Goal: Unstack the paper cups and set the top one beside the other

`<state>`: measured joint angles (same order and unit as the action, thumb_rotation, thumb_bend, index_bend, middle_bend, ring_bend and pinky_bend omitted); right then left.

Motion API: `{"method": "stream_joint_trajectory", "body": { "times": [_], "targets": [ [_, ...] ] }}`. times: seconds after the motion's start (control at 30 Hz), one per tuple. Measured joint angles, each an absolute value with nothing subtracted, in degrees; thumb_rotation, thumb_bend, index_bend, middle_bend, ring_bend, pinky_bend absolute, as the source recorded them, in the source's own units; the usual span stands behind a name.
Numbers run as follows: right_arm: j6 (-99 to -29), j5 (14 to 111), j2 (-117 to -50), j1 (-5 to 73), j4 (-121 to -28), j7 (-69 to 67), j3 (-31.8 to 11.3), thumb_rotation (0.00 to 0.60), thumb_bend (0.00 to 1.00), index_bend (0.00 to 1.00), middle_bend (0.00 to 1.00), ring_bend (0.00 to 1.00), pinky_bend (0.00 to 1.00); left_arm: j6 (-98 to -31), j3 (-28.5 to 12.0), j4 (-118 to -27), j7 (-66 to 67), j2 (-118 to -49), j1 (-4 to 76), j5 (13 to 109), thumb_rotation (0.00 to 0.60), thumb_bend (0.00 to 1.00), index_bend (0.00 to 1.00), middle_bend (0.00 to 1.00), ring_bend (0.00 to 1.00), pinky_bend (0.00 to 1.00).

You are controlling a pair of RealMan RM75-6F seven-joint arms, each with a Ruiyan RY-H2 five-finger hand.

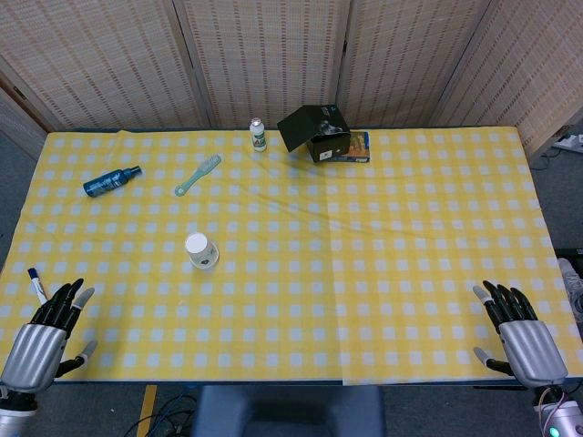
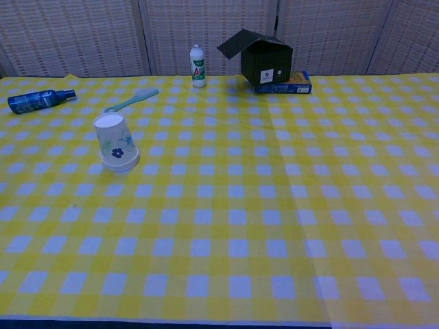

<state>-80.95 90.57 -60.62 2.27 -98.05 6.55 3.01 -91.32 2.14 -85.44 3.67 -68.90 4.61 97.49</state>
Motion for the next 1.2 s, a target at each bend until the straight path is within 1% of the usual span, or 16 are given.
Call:
{"method": "stream_joint_trajectory", "body": {
  "times": [0.17,0.3,0.4,0.5,0.6,0.7,0.83,1.03,1.2],
  "targets": [
    [-79.18,89.53,-60.71,3.0,-98.03,6.53,2.82,0.6,0.22,0.0,0.0,0.0,0.0,-90.72,1.98,-85.58,3.69,-68.82,4.71,96.88,0.6,0.29,0.01,0.0,0.0,0.25],
    [-79.56,89.46,-60.57,2.95,-98.35,6.19,2.69,0.6,0.22,0.0,0.0,0.0,0.0,-90.3,1.76,-86.69,3.53,-67.95,5.29,97.13,0.6,0.29,0.01,0.0,0.0,0.25],
    [-79.85,90.13,-60.44,2.98,-98.45,5.84,2.75,0.6,0.22,0.0,0.0,0.0,0.0,-88.67,1.35,-88.99,3.63,-65.67,6.77,97.44,0.6,0.29,0.01,0.0,0.0,0.25],
    [-79.84,90.5,-60.19,3.1,-98.38,5.14,2.85,0.6,0.22,0.0,0.0,0.0,0.0,-85.41,0.32,-93.15,4.52,-61.7,9.39,97.35,0.6,0.29,0.03,0.0,0.0,0.25],
    [-79.69,90.81,-59.87,3.22,-98.36,4.27,3.01,0.6,0.22,0.0,0.0,0.0,0.0,-80.3,-1.31,-98.45,5.69,-57.16,13.01,96.42,0.6,0.29,0.05,0.0,0.0,0.25],
    [-79.22,90.86,-59.59,3.44,-98.27,3.45,3.13,0.6,0.22,0.0,0.0,0.0,0.0,-73.83,-3.19,-102.82,5.4,-53.35,17.52,94.96,0.6,0.29,0.09,0.0,0.0,0.25],
    [-78.66,89.64,-59.45,3.66,-98.11,2.94,2.79,0.6,0.22,0.0,0.0,0.0,0.0,-63.81,-6.49,-106.62,5.47,-49.63,24.94,91.37,0.6,0.29,0.14,0.0,0.0,0.25],
    [-79.14,88.69,-58.96,3.75,-97.94,1.25,1.95,0.6,0.22,0.0,0.0,0.0,0.0,-50.8,-10.03,-109.63,10.09,-47.69,34.35,83.43,0.6,0.29,0.16,0.0,0.0,0.25],
    [-79.51,87.98,-59.11,3.55,-97.67,1.11,1.57,0.6,0.22,0.0,0.0,0.0,0.0,-45.78,-11.04,-109.93,17.59,-47.93,39.21,77.4,0.6,0.29,0.18,0.0,0.0,0.25]
  ]
}}
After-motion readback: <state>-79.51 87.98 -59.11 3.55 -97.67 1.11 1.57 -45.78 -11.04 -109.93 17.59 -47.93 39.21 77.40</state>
